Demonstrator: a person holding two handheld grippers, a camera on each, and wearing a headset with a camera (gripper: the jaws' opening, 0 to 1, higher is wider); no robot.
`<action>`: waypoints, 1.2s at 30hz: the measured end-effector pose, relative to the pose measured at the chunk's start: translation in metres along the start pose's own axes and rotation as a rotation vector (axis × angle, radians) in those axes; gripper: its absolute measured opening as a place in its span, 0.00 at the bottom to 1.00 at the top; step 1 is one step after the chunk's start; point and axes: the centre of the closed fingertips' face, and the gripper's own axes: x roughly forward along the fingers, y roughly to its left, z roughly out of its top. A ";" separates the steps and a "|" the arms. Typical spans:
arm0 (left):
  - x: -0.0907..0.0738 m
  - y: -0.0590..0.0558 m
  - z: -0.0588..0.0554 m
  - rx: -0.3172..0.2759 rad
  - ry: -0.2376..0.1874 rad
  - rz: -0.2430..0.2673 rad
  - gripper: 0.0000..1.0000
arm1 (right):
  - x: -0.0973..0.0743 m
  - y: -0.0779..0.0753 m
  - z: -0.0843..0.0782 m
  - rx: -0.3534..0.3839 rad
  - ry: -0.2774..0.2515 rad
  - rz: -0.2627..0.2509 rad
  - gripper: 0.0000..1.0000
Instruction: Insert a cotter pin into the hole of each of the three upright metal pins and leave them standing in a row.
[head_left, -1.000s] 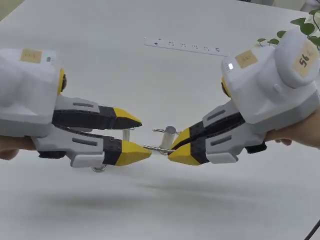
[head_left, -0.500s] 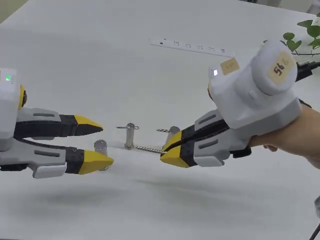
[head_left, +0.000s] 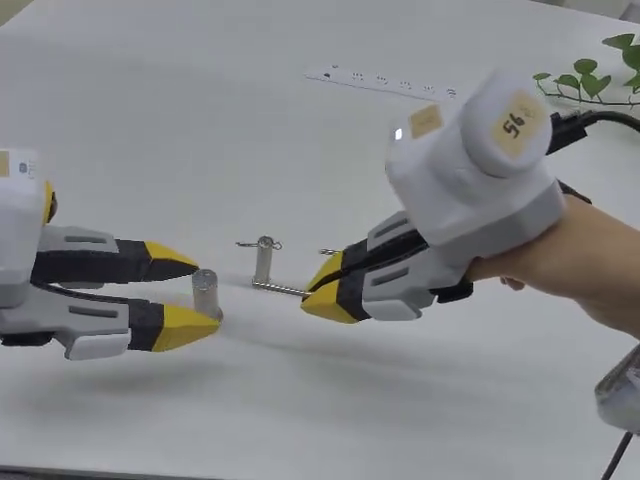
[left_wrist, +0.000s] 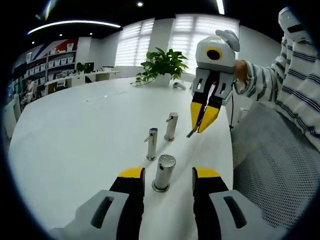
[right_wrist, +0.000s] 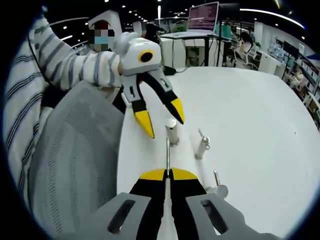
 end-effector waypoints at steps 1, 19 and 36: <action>0.000 0.000 -0.001 -0.001 0.002 0.000 0.36 | 0.001 0.000 0.000 0.001 0.003 0.000 0.04; 0.010 0.006 -0.007 0.013 -0.007 -0.005 0.31 | 0.017 -0.006 0.000 -0.006 0.042 0.001 0.04; 0.012 0.005 -0.007 0.009 -0.017 -0.021 0.13 | 0.025 -0.006 0.006 -0.015 0.051 0.001 0.04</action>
